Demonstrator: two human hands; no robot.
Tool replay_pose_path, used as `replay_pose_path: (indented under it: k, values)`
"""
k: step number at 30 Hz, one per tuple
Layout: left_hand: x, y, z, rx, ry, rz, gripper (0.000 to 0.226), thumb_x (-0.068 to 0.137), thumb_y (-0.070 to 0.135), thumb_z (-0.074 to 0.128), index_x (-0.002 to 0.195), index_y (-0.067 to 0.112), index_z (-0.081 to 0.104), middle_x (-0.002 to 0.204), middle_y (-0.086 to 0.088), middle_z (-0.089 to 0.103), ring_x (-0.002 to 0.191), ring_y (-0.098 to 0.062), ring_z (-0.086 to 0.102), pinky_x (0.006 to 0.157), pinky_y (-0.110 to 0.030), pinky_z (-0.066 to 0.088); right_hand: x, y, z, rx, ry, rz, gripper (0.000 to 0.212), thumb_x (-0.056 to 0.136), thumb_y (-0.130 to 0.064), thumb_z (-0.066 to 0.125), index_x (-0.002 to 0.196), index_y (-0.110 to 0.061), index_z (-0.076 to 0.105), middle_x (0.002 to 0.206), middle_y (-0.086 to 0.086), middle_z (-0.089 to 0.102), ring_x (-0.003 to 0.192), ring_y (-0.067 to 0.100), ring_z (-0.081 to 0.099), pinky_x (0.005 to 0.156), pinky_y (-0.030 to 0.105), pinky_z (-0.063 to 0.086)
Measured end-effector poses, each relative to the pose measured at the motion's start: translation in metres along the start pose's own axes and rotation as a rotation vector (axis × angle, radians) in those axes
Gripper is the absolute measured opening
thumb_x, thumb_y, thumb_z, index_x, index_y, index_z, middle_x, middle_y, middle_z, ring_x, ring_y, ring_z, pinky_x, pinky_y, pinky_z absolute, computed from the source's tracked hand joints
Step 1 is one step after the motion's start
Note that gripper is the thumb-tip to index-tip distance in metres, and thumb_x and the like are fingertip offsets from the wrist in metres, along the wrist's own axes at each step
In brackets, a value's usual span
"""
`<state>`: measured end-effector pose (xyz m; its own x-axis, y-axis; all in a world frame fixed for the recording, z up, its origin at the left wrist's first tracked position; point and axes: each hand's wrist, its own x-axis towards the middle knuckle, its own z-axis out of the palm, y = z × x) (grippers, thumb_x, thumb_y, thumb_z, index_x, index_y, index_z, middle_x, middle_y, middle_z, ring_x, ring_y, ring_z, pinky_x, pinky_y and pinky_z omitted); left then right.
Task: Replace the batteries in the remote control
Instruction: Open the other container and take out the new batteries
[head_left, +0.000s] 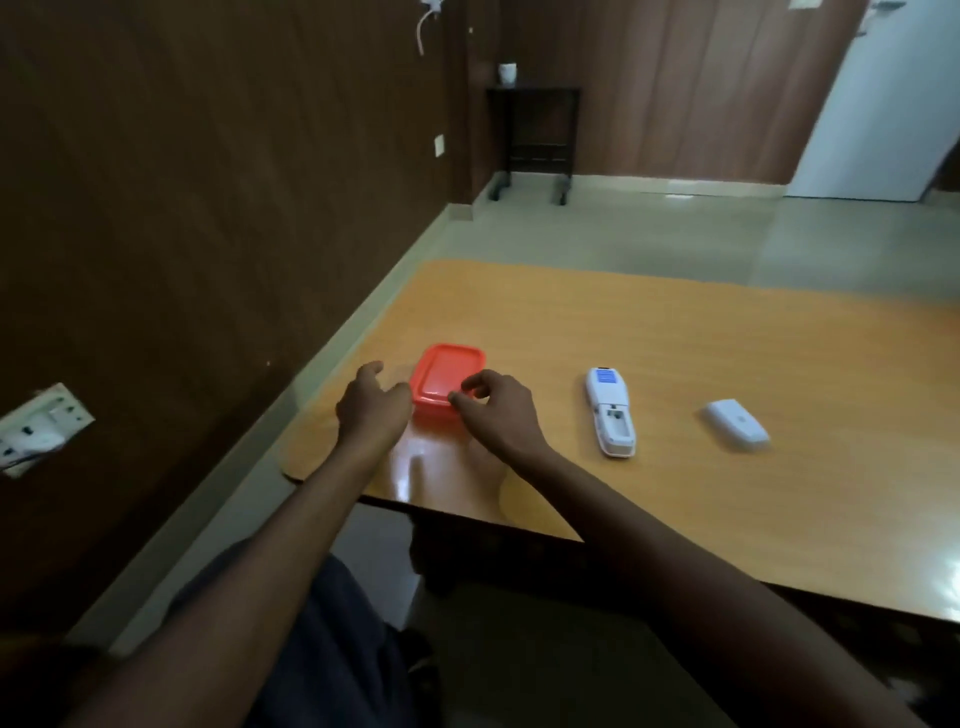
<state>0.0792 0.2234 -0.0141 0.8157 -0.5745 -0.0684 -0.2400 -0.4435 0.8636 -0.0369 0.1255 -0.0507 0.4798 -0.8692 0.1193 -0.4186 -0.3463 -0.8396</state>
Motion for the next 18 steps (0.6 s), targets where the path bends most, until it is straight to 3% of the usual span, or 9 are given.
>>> replay_pose_path:
  k: [3, 6, 8, 10, 13, 15, 18]
  values:
    - [0.009, -0.003, 0.003, -0.094, -0.128, -0.101, 0.067, 0.087, 0.031, 0.051, 0.153, 0.023, 0.037, 0.149, -0.009, 0.05, 0.125, -0.033, 0.055, 0.104, -0.046, 0.049, 0.007, -0.001, 0.018, -0.042, 0.088, -0.005, 0.026, 0.087, -0.031, 0.064, 0.106, -0.016, 0.073, 0.107, 0.004, 0.071, 0.1, 0.02, 0.066, 0.082, 0.031, 0.05]
    - [0.009, -0.001, 0.014, -0.237, -0.175, -0.111, 0.068, 0.085, 0.033, 0.052, 0.151, 0.022, 0.041, 0.144, -0.011, 0.055, 0.12, -0.031, 0.059, 0.102, -0.05, 0.051, 0.012, 0.006, 0.012, 0.037, 0.111, 0.026, 0.023, 0.084, -0.024, 0.064, 0.101, -0.015, 0.076, 0.098, 0.001, 0.072, 0.092, 0.022, 0.069, 0.084, 0.043, 0.058]
    - [-0.003, 0.012, 0.021, -0.342, -0.185, -0.091, 0.057, 0.094, 0.027, 0.057, 0.149, 0.019, 0.044, 0.137, -0.011, 0.059, 0.109, -0.029, 0.064, 0.092, -0.044, 0.057, 0.008, 0.01, -0.008, 0.095, 0.137, -0.001, 0.024, 0.083, -0.034, 0.067, 0.099, -0.02, 0.075, 0.094, -0.003, 0.07, 0.085, 0.019, 0.07, 0.076, 0.048, 0.061]
    - [-0.012, 0.022, 0.032, -0.475, -0.223, -0.073, 0.05, 0.098, 0.021, 0.06, 0.146, 0.016, 0.049, 0.131, -0.011, 0.062, 0.104, -0.026, 0.067, 0.083, -0.038, 0.06, -0.004, 0.016, -0.04, 0.063, 0.126, -0.106, 0.034, 0.083, -0.045, 0.072, 0.107, -0.021, 0.072, 0.1, -0.002, 0.067, 0.082, 0.013, 0.069, 0.07, 0.042, 0.062]
    - [-0.032, 0.04, 0.052, -0.646, -0.329, -0.056, 0.053, 0.093, 0.015, 0.068, 0.143, 0.01, 0.053, 0.13, -0.014, 0.062, 0.104, -0.03, 0.069, 0.078, -0.038, 0.063, -0.028, 0.032, -0.097, -0.11, 0.116, -0.397, 0.038, 0.085, -0.037, 0.078, 0.118, -0.018, 0.072, 0.103, 0.0, 0.062, 0.079, 0.005, 0.065, 0.07, 0.028, 0.057]
    - [-0.049, 0.054, 0.069, -0.729, -0.405, -0.072, 0.049, 0.091, 0.019, 0.071, 0.137, 0.01, 0.058, 0.127, -0.016, 0.065, 0.101, -0.031, 0.07, 0.076, -0.039, 0.063, -0.041, 0.044, -0.129, -0.176, 0.17, -0.554, 0.031, 0.088, -0.027, 0.076, 0.117, -0.015, 0.074, 0.097, 0.002, 0.059, 0.073, 0.007, 0.059, 0.067, 0.034, 0.055]
    - [-0.08, 0.076, 0.099, -0.879, -0.523, -0.109, 0.043, 0.092, 0.042, 0.065, 0.122, 0.011, 0.066, 0.115, -0.016, 0.07, 0.093, -0.027, 0.069, 0.076, -0.036, 0.06, -0.056, 0.061, -0.164, -0.235, 0.36, -0.687, 0.024, 0.088, -0.023, 0.078, 0.11, -0.014, 0.078, 0.091, 0.005, 0.058, 0.076, 0.016, 0.055, 0.063, 0.038, 0.052]
